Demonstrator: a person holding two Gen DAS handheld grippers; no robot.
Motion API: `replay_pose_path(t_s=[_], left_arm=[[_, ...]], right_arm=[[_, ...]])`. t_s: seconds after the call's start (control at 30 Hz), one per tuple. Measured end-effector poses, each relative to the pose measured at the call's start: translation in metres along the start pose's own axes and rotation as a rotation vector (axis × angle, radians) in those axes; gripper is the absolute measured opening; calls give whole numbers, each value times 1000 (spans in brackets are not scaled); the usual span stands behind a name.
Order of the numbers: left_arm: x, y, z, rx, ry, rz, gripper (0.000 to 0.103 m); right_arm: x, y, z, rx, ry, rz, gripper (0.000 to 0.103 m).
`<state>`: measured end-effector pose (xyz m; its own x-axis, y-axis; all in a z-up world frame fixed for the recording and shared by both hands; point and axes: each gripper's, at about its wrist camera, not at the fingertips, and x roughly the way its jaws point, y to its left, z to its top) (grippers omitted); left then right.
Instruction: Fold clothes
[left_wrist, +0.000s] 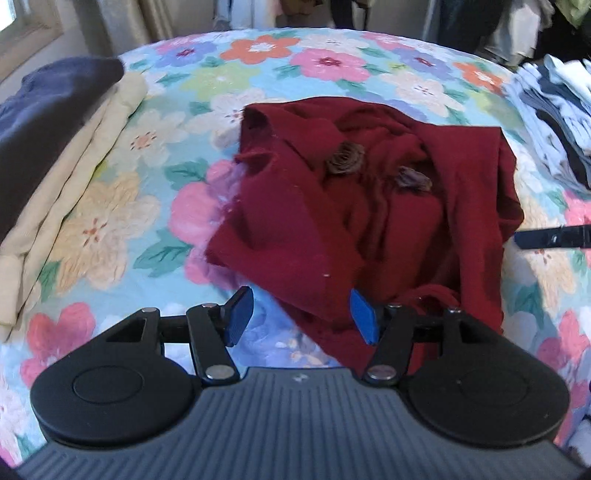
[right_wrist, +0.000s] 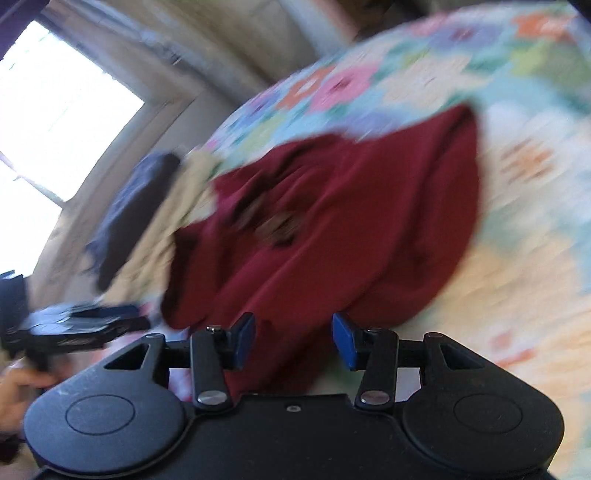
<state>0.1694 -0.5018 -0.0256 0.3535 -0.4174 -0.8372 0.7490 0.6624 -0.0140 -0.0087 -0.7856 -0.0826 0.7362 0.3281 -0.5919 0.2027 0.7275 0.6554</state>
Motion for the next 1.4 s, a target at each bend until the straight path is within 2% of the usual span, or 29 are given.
replay_pose_path(t_s=[0.07,0.1,0.2,0.27,0.33,0.37,0.4,0.43,0.5,0.63,0.7,0.73,0.77,0.8,0.87,1.03,1.07,1.1,1.17,1.23,1.27,1.33,1.4], left_arm=[[5,-4,-1,16,-20,-2,65],[8,-4,0,11,-27,-6,69],[17,-2,2,-14,-40,-28,69],[24,0,2,-16,-51,-35,61],[31,0,3,4,-42,-9,18],[34,1,3,7,-42,11,13],[37,2,2,10,-42,30,10],[37,7,1,-13,-54,43,6],[37,18,-4,-65,-69,71,5],[26,32,-21,-120,-80,129,5],[24,25,-33,-75,-11,177,5],[24,17,-40,-30,27,198,5],[21,9,-48,-2,41,179,5],[18,6,-55,-12,51,132,5],[11,0,-65,-40,65,49,6],[-2,-20,-79,25,16,30,8],[-3,-21,-80,18,4,11,9],[-5,-22,-81,8,-8,-9,10],[-8,-25,-83,-22,-26,-41,17],[-10,-27,-86,-65,-41,-76,33],[-11,-28,-88,-84,-50,-101,35],[-12,-34,-89,-109,-60,-137,41],[-13,-42,-87,-103,-58,-176,41]], right_arm=[[16,10,-5,-54,81,56,53],[21,16,-9,-88,104,51,55],[36,32,-21,-204,144,15,55],[47,40,-28,-301,132,-31,52],[47,54,-29,-363,100,-62,32],[42,63,-30,-408,66,-82,17],[39,72,-31,-471,38,-126,10],[36,81,-32,-534,10,-172,8],[32,93,-36,-623,-18,-242,5],[19,97,-34,-646,-75,-293,2],[13,96,-27,-655,-107,-305,2],[11,96,-24,-669,-117,-312,2],[9,97,-16,-694,-126,-330,2],[7,98,-7,-720,-134,-350,2],[-2,93,17,-675,-177,-383,2],[-26,80,80,-549,-285,-464,2],[-31,78,93,-524,-306,-480,5],[-36,75,105,-498,-328,-496,16],[-46,70,130,-446,-370,-527,31],[-55,65,155,-394,-412,-558,38],[-60,62,168,-368,-433,-574,44],[-60,56,148,-329,-407,-538,49],[-57,50,123,-317,-375,-523,50]])
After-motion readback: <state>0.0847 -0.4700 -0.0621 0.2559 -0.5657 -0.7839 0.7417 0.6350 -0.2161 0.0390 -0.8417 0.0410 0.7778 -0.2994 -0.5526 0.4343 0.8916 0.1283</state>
